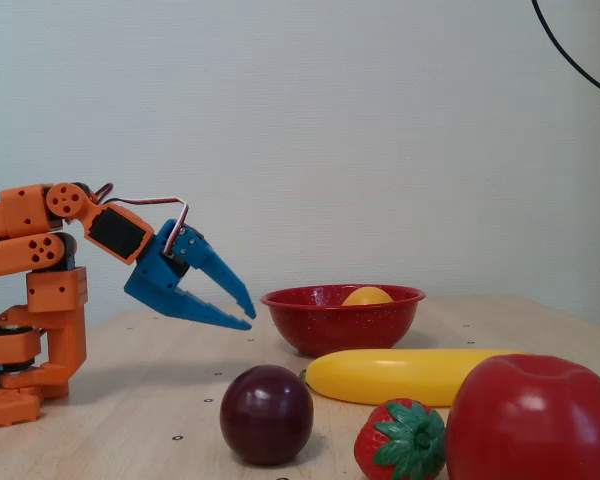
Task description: Put the peach in the red bowl.
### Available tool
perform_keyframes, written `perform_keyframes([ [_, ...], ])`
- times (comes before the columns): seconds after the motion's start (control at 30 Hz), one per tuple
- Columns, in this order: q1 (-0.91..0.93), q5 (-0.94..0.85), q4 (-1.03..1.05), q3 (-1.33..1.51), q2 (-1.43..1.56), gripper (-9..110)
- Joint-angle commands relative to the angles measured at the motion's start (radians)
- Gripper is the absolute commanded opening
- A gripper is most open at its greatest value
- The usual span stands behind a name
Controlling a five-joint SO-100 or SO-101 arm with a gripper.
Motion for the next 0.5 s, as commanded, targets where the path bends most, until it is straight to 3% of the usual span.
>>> perform_keyframes([
  [0.0, -0.017, -0.021, 0.018, 0.006, 0.017, 0],
  [0.47, -0.018, -0.051, 0.083, 0.006, 0.017, 0],
])
